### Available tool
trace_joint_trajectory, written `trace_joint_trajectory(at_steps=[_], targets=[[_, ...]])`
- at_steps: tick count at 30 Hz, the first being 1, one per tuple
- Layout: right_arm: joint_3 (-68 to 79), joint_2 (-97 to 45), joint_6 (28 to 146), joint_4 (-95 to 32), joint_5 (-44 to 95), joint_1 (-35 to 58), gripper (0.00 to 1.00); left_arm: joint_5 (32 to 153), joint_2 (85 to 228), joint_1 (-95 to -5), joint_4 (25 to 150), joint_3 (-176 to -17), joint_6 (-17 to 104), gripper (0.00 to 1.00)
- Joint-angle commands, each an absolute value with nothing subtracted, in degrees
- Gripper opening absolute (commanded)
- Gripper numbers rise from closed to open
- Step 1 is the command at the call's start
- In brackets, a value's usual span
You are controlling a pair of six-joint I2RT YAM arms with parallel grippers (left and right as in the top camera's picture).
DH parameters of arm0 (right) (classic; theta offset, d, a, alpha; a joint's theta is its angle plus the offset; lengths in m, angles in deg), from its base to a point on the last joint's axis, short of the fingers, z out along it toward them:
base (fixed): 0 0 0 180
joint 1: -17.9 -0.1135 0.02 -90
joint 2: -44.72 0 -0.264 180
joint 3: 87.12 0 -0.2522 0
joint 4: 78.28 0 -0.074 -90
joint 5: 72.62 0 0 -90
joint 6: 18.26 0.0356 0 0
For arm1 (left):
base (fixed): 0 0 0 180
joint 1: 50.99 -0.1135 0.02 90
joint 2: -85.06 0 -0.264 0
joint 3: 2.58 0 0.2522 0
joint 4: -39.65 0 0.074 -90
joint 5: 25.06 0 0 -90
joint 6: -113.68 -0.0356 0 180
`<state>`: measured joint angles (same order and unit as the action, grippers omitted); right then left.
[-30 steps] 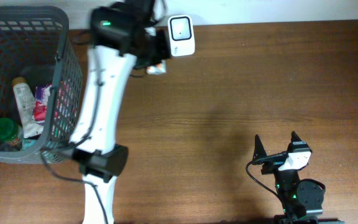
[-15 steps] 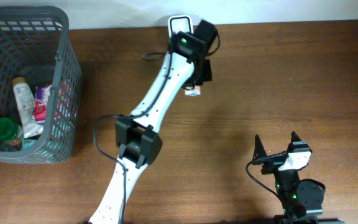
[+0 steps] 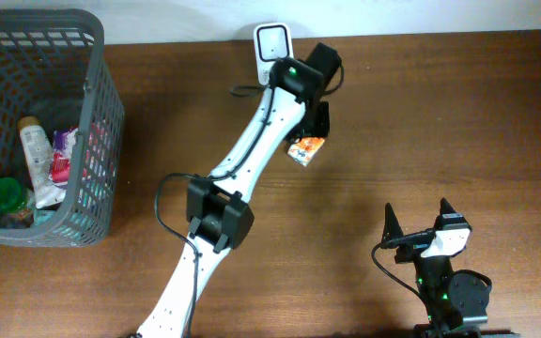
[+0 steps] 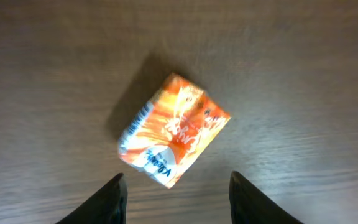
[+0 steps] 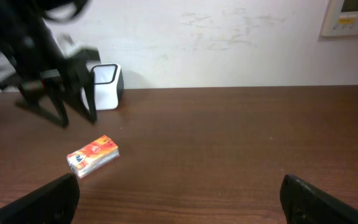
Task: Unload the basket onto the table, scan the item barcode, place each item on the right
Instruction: 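Release the orange pack on the table and retract the left gripper, then reach into the basket and grasp the purple-red tissue pack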
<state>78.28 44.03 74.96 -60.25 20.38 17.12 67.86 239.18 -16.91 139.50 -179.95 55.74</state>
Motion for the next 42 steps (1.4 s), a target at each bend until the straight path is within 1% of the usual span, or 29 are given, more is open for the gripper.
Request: trace_joint_trajectory(at_steps=[1,4,5,7,8,10,11,13,14,15,20,23,27,28,30,35,38,42], targets=[[78.8,44.36,75.42,-60.23,20.32,17.54,0.99,68.56,230.13,-21.32,144.33,-189.81,53.53,0.53],[78.8,44.36,75.42,-60.25,20.32,17.54,0.99,68.56,223.01,-27.38,148.94,-196.35,53.51,0.54],[78.8,44.36,75.42,-60.23,20.32,17.54,0.98,68.58,219.79,-29.96,149.7,-196.17,53.07,0.53],[78.8,44.36,75.42,-60.25,20.32,17.54,0.99,69.04,214.75,-34.5,150.12,-196.17,47.78,0.53],[78.8,44.36,75.42,-60.23,20.32,17.54,0.99,69.02,212.03,-36.84,150.12,-196.17,45.38,0.57],[78.8,44.36,75.42,-60.23,20.32,17.54,0.98,68.97,207.44,-41.61,150.12,-196.17,44.57,0.7],[78.8,44.36,75.42,-60.23,20.32,17.54,0.99,68.97,206.02,-43.29,150.14,-196.17,44.57,0.75],[78.8,44.36,75.42,-60.23,20.32,17.54,0.98,68.05,202.68,-47.94,150.12,-196.13,44.54,0.78],[78.8,44.36,75.42,-60.23,20.32,17.54,0.99,66.98,201.19,-50.44,150.12,-196.13,44.54,0.82],[78.8,44.36,75.42,-60.23,20.32,17.54,0.99,66.13,199.8,-53.34,150.12,-196.13,44.54,0.93],[78.8,44.36,75.42,-60.23,20.32,17.54,0.98,65.96,197.74,-66.61,150.12,-195.69,44.5,0.99],[78.8,44.36,75.42,-60.23,20.32,17.54,0.98,64.91,197.74,-72.49,150.14,-191.5,42.77,0.99],[78.8,44.36,75.42,-60.25,20.32,17.54,0.99,64.93,197.74,-78.09,150.14,-179.56,42.84,1.0],[78.8,44.36,75.42,-60.25,20.32,17.54,0.99,64.93,197.74,-78.72,150.12,-176.09,42.86,0.97],[78.8,44.36,75.42,-60.23,20.32,17.54,0.98,64.93,197.74,-79.09,150.03,-168.83,42.93,0.94],[78.8,44.36,75.42,-60.23,20.32,17.54,0.98,64.91,197.76,-79.09,145.97,-152.33,42.69,0.94],[78.8,44.36,75.42,-60.23,20.32,17.54,0.99,64.91,197.76,-79.09,141.64,-147.34,39.65,0.95],[78.8,44.36,75.42,-60.23,20.32,17.54,0.99,64.99,197.78,-79.46,137.97,-144.28,39.36,0.98]])
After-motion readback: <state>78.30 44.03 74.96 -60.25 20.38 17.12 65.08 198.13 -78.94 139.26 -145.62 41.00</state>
